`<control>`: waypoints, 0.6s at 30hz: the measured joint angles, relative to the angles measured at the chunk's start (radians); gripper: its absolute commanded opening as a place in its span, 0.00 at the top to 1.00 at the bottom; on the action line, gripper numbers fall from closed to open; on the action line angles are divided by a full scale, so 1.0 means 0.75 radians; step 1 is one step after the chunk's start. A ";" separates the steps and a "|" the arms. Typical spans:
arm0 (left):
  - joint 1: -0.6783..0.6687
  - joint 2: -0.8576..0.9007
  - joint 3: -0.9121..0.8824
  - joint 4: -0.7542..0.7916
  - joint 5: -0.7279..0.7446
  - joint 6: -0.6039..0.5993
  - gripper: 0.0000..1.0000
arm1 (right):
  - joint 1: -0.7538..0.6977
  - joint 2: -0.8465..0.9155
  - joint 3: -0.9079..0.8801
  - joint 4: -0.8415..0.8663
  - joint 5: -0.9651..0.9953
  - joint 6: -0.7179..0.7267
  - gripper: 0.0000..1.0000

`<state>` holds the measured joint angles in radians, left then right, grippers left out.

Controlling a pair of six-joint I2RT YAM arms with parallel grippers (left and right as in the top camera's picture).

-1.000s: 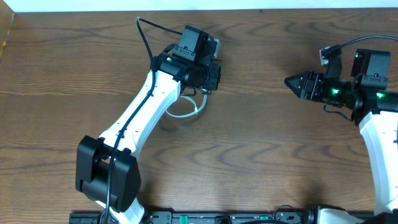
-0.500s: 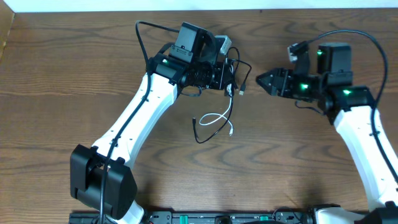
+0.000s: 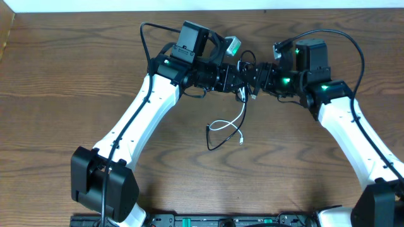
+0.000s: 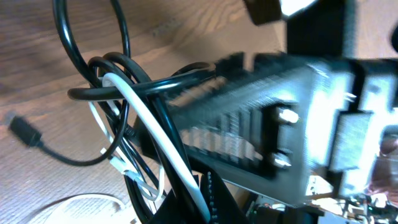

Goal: Untangle cables

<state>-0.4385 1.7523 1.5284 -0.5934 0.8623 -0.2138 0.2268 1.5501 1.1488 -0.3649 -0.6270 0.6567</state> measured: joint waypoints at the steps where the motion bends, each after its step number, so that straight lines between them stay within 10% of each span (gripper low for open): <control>1: 0.000 0.000 0.000 0.000 0.009 0.000 0.93 | 0.002 0.009 0.000 0.018 0.002 0.012 0.52; 12: -0.003 0.000 0.000 0.001 0.066 -0.001 0.93 | 0.051 0.135 0.001 0.104 0.004 0.115 0.99; 18: 0.003 0.000 0.000 -0.045 0.008 0.016 0.92 | 0.010 0.141 0.003 -0.076 0.080 0.064 0.99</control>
<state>-0.4366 1.7523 1.5284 -0.6273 0.8684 -0.2020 0.2344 1.6562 1.1507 -0.4221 -0.5671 0.7048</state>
